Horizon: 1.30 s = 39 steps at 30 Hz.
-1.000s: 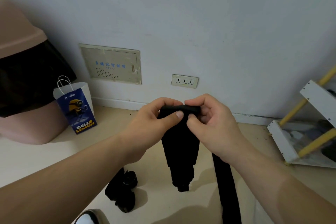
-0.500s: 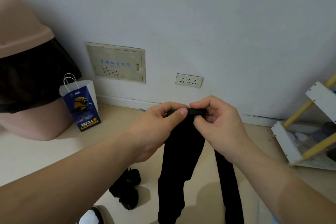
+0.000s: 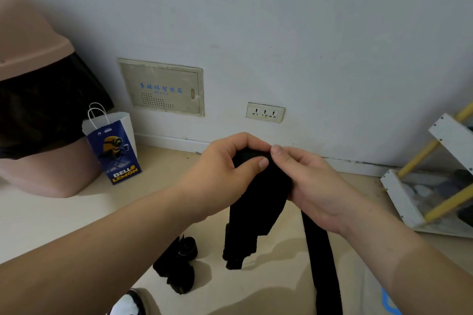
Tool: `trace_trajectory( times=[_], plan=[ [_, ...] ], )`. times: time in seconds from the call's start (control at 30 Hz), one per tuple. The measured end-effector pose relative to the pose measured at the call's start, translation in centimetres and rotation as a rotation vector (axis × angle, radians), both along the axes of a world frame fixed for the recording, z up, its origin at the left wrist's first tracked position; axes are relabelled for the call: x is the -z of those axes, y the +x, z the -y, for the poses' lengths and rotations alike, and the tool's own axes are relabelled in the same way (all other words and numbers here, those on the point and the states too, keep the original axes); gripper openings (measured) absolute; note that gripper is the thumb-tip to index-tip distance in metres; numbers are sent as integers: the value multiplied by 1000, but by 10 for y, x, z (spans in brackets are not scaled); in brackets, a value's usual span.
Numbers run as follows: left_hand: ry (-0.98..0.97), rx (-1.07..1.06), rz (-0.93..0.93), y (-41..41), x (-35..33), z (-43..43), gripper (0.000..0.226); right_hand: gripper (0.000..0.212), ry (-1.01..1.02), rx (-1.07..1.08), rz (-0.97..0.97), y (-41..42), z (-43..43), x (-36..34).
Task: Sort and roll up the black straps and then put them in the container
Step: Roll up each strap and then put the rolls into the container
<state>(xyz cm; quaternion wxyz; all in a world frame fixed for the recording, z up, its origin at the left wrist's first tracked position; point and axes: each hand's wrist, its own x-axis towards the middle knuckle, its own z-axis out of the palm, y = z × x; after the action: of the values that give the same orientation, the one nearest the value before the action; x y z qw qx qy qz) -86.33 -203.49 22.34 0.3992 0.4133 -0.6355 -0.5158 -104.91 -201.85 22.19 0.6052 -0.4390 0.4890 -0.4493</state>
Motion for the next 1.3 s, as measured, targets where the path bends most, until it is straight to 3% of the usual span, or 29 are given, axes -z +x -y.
trace_trajectory(
  times=[0.1, 0.23, 0.47, 0.6, 0.73, 0.83, 0.9, 1.0, 1.13, 1.23, 1.3],
  plan=[
    [-126, 24, 58, 0, -1, 0, 20, 35, -20, 43, 33, 1, 0, 0],
    [-63, 5, -21, -2, -1, 0, 28, 15, -103, 100, -21, 2, -1, 0],
    [260, 34, -87, 2, 1, 0, 23, 28, -315, 120, -267, 0, -5, -3],
    [459, 123, -184, 3, 2, 0, 28, 42, -346, 100, -282, 2, -5, -6],
    [484, 146, -136, 3, -1, 1, 43, 50, -348, 95, -251, 5, -3, -6],
    [413, 30, -171, 0, 0, 0, 31, 46, -316, 101, -203, 5, -3, -4],
    [343, -13, -179, 0, -1, 0, 18, 39, -262, 98, -96, 4, -3, -4],
    [193, -25, -113, 3, 0, 1, 15, 37, -80, 26, 105, 0, -2, -7],
    [-39, 4, 37, 8, 1, -1, 23, 45, -19, -77, -38, 0, -3, -4],
    [-257, 10, 202, 8, 3, -2, 31, 35, -37, -8, -51, 2, -2, 1],
    [-246, -43, 212, 9, 4, -2, 34, 22, -69, 61, -10, 2, 0, 0]
  ],
)
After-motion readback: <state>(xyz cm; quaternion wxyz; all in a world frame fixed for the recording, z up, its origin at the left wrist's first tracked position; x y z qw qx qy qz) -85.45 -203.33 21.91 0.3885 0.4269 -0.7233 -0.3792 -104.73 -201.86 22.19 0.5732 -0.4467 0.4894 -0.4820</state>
